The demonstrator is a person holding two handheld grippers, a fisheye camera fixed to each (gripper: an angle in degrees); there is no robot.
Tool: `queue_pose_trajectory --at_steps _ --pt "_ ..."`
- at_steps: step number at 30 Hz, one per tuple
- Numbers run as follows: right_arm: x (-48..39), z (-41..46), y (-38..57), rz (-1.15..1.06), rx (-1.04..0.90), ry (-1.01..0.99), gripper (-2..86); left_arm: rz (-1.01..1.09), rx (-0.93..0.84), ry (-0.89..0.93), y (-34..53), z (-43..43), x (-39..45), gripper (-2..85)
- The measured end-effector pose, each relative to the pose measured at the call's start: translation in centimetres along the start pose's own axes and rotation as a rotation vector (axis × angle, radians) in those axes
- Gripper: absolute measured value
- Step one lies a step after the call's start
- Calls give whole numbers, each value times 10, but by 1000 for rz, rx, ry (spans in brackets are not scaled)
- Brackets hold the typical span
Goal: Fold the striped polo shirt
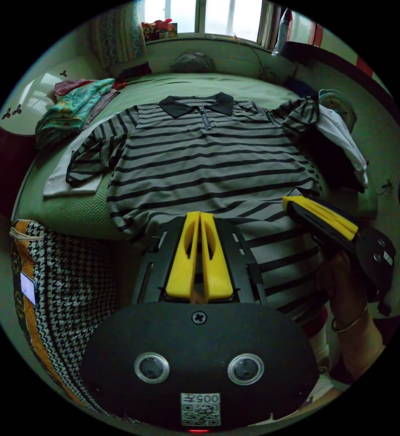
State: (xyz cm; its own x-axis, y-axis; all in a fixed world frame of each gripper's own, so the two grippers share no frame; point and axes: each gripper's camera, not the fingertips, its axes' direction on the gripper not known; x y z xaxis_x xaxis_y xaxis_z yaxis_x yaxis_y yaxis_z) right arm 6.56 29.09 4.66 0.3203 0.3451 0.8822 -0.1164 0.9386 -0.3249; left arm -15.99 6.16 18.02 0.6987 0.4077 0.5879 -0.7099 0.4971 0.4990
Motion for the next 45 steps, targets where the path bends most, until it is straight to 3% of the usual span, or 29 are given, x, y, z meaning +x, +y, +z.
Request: queue_pose_trajectory --at_steps 30,39,45 --pt "16 -58 -23 23 -1 -51 -10 -16 -8 52 -22 23 -23 -7" --pt "21 -78 -38 42 -1 -99 -10 -9 -41 164 -32 28 -46 -7" --pt "22 -93 -47 25 10 -98 -10 34 89 195 -51 2 -55 -7"
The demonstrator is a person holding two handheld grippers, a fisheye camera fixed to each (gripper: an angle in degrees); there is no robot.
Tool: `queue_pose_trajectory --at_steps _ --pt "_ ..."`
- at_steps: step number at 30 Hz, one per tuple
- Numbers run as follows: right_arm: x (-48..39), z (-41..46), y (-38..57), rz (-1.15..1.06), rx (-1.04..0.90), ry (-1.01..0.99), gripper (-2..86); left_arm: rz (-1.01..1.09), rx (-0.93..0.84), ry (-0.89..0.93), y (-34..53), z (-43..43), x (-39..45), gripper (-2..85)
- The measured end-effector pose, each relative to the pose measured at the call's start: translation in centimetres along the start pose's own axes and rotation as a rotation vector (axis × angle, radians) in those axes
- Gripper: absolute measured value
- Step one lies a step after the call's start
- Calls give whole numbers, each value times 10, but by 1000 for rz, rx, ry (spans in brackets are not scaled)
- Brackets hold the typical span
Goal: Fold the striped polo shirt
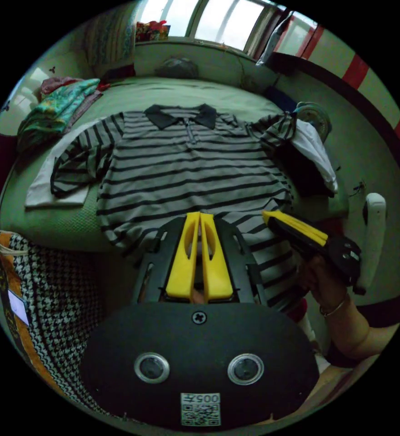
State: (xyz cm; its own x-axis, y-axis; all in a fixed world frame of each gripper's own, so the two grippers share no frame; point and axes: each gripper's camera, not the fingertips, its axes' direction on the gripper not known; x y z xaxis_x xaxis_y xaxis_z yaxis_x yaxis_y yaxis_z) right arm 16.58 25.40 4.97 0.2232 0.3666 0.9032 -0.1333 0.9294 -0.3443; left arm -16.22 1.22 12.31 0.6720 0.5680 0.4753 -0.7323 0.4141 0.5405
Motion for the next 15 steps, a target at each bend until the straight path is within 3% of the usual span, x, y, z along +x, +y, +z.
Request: queue_pose_trajectory --at_steps 6,15 --pt "13 -20 -16 50 47 -48 -11 6 1 -27 -46 18 -9 -7" --pt "72 -68 -121 45 134 69 9 101 -41 121 -119 99 -4 -4"
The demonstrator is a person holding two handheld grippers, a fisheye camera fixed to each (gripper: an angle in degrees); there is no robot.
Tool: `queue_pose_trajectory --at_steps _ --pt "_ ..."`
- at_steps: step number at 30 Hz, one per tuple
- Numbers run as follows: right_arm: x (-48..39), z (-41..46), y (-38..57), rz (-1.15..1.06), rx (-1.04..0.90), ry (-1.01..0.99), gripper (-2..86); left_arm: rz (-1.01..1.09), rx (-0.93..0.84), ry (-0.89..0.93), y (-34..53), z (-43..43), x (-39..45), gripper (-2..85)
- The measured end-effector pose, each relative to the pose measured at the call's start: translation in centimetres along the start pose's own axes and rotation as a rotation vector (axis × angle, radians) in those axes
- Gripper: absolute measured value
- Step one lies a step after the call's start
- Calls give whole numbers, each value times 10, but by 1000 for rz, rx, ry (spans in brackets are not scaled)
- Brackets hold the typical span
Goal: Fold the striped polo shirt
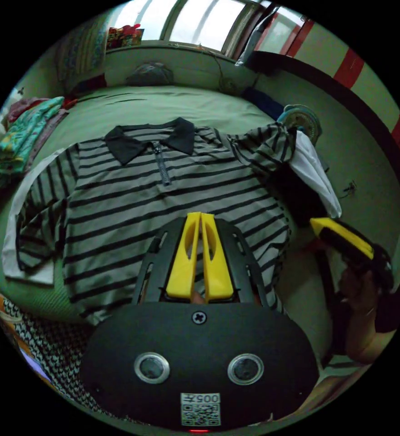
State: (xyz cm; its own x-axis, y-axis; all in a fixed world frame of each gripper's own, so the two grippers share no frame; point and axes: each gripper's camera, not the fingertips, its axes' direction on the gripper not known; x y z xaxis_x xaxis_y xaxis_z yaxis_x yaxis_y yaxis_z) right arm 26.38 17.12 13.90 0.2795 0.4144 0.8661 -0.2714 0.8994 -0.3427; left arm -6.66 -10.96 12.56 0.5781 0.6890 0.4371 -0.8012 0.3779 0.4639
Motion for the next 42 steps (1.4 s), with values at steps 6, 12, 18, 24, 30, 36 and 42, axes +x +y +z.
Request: queue_pose_trajectory --at_steps 6,12,18,24,30,36,42 --pt "51 16 -119 51 29 166 71 62 11 32 -56 39 2 -3" --pt "90 92 -214 159 -142 292 97 132 70 -37 -73 63 4 -3" --pt "92 126 -245 251 -187 344 42 82 34 35 -69 59 -23 -6" --pt "32 104 -275 129 -68 346 12 5 47 57 -78 55 -52 -7" --pt "-65 124 -296 -70 -90 109 31 -62 68 31 -83 46 -82 -7" --pt "-99 166 -282 -159 -198 50 59 -114 71 30 -92 40 -109 -7" --pt "-49 202 -251 -30 -328 96 84 -100 42 49 -104 39 -121 -7"
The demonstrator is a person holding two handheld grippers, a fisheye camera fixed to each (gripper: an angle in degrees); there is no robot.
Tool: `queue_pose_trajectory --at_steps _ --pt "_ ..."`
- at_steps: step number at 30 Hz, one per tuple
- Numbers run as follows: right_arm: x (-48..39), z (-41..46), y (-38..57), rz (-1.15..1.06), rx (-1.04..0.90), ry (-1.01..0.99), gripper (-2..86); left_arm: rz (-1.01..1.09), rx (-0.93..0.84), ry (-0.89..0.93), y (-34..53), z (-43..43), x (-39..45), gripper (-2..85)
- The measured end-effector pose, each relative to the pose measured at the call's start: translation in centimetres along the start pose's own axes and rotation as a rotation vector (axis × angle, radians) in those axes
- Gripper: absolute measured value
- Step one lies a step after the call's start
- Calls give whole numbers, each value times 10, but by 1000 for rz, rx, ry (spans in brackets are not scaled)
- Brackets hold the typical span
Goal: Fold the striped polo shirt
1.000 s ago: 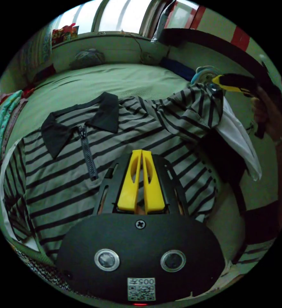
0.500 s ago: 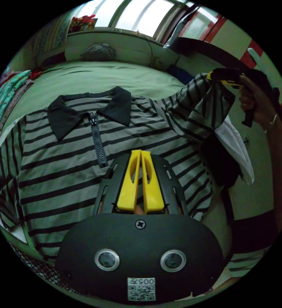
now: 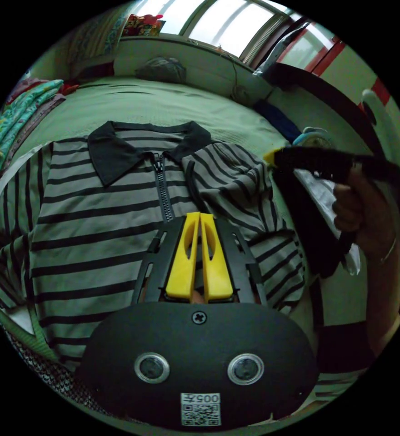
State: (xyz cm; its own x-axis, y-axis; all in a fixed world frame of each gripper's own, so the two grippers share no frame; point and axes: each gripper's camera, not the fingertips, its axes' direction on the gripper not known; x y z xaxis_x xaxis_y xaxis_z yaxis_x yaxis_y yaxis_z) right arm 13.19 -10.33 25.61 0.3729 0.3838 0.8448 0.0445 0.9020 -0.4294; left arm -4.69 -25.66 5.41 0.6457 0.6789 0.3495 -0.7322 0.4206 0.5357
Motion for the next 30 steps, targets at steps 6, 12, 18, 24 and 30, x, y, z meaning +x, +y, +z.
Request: queue_pose_trajectory --at_steps 6,12,18,24,30 --pt "19 61 22 28 -133 59 55 -1 -25 21 -11 -2 -11 -7" --pt "17 62 30 103 -77 113 -8 -81 -71 22 -22 -17 -35 -7" --pt "-17 41 61 75 31 139 28 -158 37 -30 1 -87 -81 -5" --pt "-69 34 94 -107 65 67 55 -365 38 -223 52 -157 -169 6" --pt "-114 31 100 -241 95 20 52 -577 112 -368 87 -212 -235 47"
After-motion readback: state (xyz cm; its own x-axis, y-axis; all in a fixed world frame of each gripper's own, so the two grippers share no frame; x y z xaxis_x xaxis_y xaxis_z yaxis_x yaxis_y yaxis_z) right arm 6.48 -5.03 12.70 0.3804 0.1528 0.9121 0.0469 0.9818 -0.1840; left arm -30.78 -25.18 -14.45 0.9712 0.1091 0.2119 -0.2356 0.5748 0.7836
